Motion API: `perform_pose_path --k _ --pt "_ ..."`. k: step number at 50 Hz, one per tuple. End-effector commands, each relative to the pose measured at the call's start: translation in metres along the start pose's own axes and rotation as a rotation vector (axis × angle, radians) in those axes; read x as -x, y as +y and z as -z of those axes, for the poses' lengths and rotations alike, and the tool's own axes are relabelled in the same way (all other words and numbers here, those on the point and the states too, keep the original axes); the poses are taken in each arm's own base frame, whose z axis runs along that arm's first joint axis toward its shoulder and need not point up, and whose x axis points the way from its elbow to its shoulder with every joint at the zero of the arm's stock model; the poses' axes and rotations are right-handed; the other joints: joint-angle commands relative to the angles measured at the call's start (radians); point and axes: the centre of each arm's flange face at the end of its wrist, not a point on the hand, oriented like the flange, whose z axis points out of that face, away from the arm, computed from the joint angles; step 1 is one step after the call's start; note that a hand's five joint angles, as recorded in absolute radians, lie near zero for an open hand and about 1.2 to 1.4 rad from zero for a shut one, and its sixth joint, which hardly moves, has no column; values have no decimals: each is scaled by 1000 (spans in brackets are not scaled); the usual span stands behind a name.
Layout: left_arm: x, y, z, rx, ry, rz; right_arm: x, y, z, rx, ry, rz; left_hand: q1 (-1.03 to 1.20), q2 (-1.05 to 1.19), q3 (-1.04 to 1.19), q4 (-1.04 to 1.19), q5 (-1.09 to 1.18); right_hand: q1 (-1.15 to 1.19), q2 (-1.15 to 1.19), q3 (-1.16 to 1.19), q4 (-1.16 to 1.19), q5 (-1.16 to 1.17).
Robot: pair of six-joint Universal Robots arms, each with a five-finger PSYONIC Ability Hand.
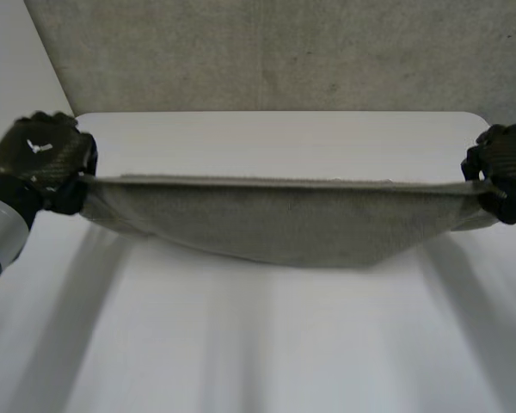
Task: Fold the towel.
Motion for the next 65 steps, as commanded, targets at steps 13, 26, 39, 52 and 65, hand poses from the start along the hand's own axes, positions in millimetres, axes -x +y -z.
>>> perform_pose_path --k 13,26,39,52,65 --pt "-4 8 -8 45 25 4 -13 -15 -8 -46 24 46 136 58 -51 -59 71 98 83 -42 -76 69" --pt "0 -14 17 13 62 10 -1 -23 16 -2 -10 26 136 58 -51 -59 71 98 83 -42 -76 69" --pt "19 -17 7 -10 34 10 -2 -18 7 8 -33 66 136 58 -51 -59 71 98 83 -42 -76 69" --pt "-14 67 -51 271 186 88 37 48 -49 211 -246 71 136 58 -51 -59 71 98 83 -42 -76 69" --pt "-28 101 -115 314 175 80 33 65 -115 75 -157 68 136 58 -51 -59 71 98 83 -42 -76 69"
